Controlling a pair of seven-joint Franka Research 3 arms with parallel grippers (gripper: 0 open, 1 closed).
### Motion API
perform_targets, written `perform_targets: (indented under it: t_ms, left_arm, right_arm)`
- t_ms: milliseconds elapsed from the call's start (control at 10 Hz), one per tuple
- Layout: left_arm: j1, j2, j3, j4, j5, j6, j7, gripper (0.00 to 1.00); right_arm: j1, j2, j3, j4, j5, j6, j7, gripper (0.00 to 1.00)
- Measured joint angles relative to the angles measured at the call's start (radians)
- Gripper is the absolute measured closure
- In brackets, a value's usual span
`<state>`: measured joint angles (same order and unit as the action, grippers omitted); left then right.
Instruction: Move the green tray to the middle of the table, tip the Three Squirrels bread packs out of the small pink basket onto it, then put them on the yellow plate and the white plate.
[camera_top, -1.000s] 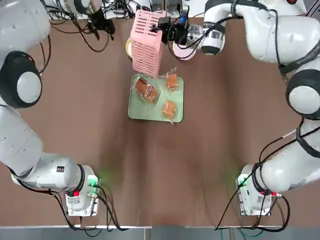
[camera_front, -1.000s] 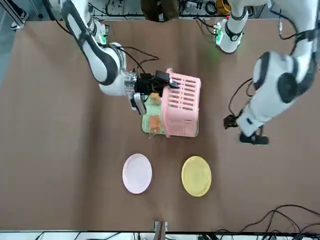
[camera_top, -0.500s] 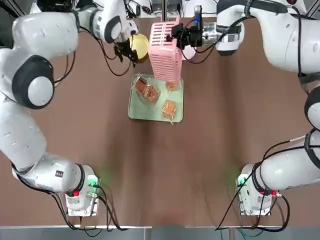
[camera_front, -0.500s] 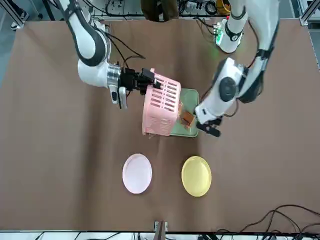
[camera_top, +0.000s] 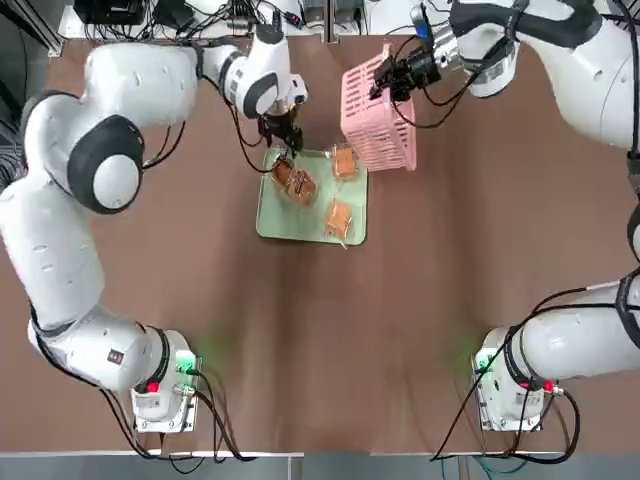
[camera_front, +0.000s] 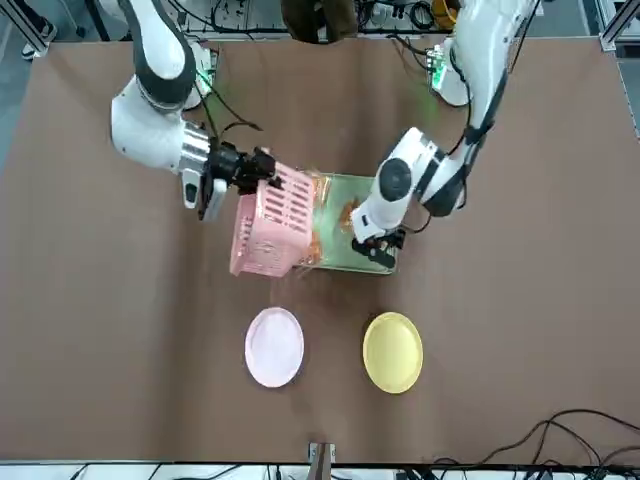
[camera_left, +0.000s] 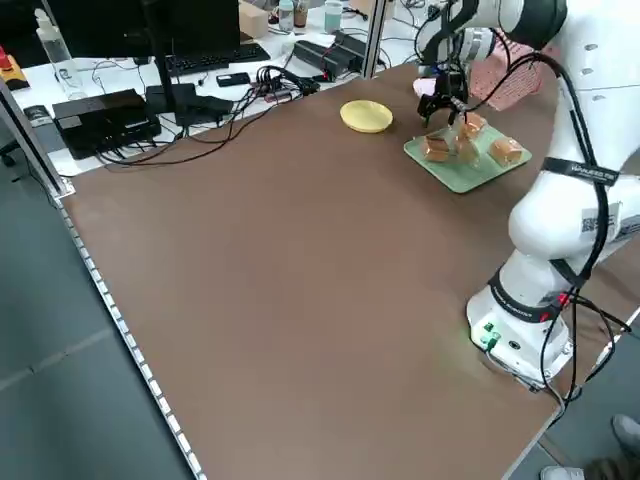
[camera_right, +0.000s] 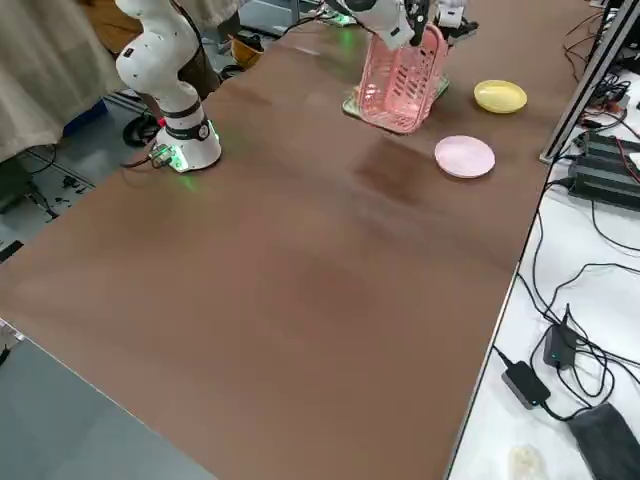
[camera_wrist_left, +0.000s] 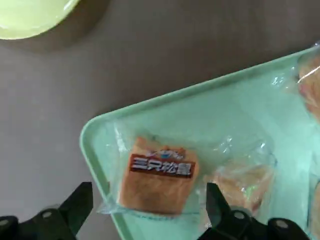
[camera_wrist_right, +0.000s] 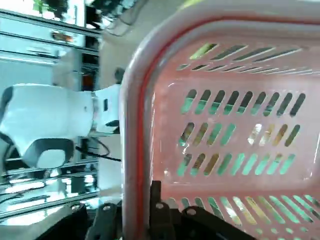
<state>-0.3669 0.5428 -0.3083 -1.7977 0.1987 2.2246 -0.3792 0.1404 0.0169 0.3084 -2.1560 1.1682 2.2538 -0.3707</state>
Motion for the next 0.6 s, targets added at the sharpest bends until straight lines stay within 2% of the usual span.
perform_targets:
  t_ms: [200,400,600]
  left_arm:
    - [-0.026,0.064,0.0,0.043,0.025,0.001,-0.059,0.0]
    - [-0.033,0.092,0.001,0.052,0.026,0.001,-0.072,0.0]
    - [-0.035,0.096,0.001,0.052,0.027,-0.002,-0.079,0.0]
  right_arm:
    - [-0.001,-0.01,-0.055,-0.024,-0.277,-0.051,0.167,0.94]
    - [-0.002,-0.019,-0.092,-0.027,-0.563,-0.118,0.359,0.94]
    - [-0.003,-0.021,-0.108,-0.046,-0.706,-0.132,0.47,0.94]
